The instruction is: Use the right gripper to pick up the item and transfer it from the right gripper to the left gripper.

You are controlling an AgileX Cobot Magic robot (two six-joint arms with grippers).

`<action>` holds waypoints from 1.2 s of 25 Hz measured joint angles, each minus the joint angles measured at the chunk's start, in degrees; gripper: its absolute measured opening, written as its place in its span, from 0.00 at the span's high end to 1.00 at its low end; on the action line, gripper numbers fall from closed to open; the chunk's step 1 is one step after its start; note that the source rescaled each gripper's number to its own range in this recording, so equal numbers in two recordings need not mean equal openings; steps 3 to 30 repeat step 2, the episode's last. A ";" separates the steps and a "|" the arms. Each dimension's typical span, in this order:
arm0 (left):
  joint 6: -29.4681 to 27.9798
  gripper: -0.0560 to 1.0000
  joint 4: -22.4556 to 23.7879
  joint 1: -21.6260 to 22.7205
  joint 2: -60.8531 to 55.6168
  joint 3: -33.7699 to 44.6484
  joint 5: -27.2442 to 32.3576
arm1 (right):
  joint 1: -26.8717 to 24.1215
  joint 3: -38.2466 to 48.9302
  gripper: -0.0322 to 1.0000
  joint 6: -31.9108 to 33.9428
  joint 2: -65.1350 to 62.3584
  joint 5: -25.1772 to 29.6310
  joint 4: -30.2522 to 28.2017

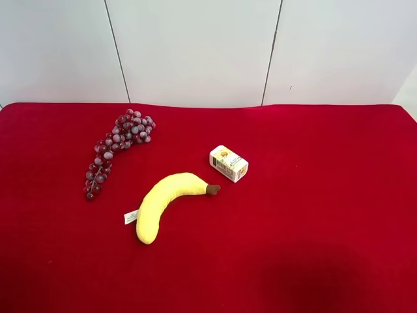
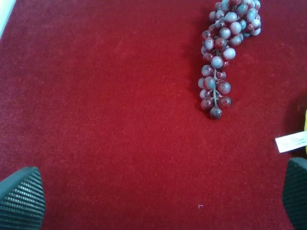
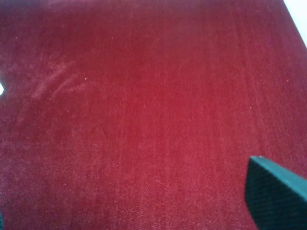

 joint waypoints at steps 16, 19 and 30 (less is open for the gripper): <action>0.00 0.00 0.00 0.00 0.00 0.00 0.00 | 0.00 0.00 0.00 0.00 0.00 0.00 0.00; 0.00 0.00 0.00 0.00 0.00 0.00 0.00 | 0.00 0.00 0.00 0.00 0.00 0.00 0.00; 0.00 0.00 0.00 0.00 0.00 0.00 0.00 | 0.00 0.00 0.00 0.00 0.00 0.00 0.00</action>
